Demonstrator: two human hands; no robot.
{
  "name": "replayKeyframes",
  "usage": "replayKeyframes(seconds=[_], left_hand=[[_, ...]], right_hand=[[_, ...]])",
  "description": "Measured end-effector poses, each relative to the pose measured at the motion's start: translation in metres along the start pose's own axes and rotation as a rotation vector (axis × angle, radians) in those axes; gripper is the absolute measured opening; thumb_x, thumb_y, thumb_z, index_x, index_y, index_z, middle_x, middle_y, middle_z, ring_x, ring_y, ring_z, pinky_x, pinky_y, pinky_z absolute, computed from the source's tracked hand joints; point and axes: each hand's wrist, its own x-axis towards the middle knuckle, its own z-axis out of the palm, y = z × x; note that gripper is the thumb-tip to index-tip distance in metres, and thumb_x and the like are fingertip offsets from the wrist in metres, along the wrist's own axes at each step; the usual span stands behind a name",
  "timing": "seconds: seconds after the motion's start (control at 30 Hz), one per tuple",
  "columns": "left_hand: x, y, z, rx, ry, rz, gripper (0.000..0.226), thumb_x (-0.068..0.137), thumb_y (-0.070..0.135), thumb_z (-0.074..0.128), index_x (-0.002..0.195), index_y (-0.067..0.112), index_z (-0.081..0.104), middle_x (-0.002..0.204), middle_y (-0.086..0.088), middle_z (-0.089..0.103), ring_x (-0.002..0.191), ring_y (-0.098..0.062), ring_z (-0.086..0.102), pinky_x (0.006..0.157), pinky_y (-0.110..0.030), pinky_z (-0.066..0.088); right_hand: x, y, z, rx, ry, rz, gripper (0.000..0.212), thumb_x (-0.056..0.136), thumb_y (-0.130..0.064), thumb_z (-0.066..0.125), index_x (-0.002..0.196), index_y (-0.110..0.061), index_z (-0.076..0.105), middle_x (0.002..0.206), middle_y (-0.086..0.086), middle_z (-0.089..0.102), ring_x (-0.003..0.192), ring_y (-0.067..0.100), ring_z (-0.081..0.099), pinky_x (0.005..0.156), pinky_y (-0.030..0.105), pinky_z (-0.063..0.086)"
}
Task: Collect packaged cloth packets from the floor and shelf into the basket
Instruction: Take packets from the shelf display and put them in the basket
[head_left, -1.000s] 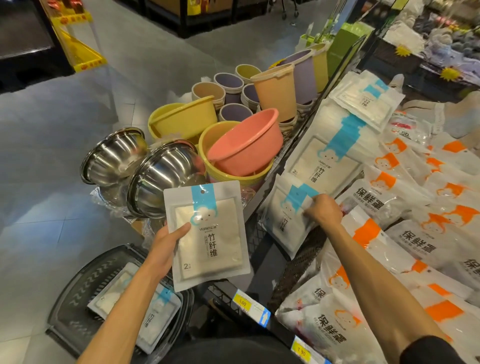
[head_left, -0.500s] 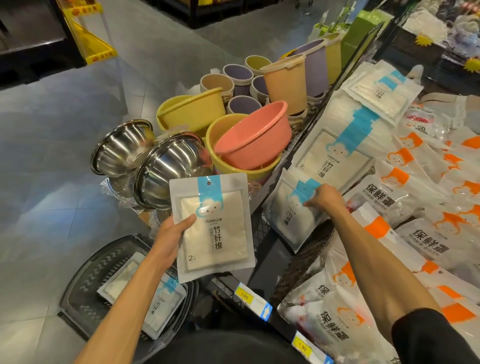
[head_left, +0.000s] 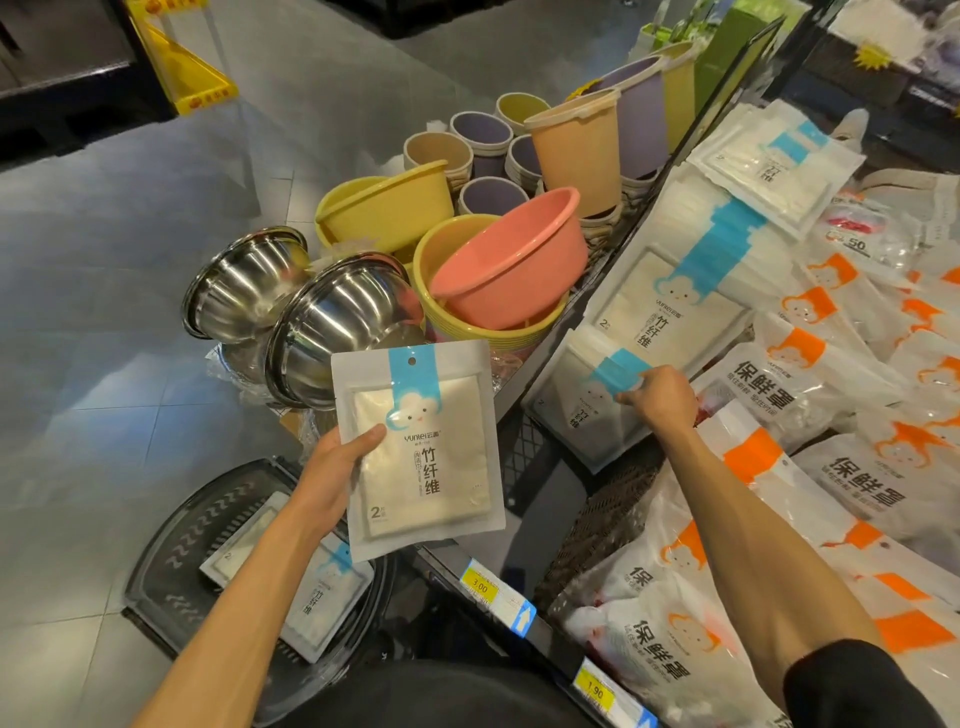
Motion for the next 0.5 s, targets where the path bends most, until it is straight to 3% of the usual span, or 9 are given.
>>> replayKeyframes(seconds=[0.23,0.5], left_hand=[[0.004,0.002,0.009,-0.002,-0.016,-0.005,0.036,0.095,0.012,0.063,0.131,0.007,0.061,0.118,-0.015,0.072,0.104,-0.027,0.072,0.075,-0.034,0.062],[0.004,-0.002,0.017,-0.023,-0.047,-0.009,0.04,0.095,0.01,0.062,0.134,0.004,0.058,0.122,-0.018,0.07,0.112,-0.033,0.068,0.082,-0.037,0.062]], right_hand=[[0.002,0.002,0.004,-0.047,-0.017,-0.001,0.035,0.079,-0.03,0.082,0.101,-0.006,0.071,0.1,0.011,0.069,0.085,0.023,0.06,0.06,0.032,0.041],[0.001,0.002,0.002,-0.078,-0.013,-0.044,0.031,0.078,-0.025,0.083,0.095,-0.004,0.069,0.099,0.015,0.069,0.085,0.026,0.062,0.063,0.038,0.053]])
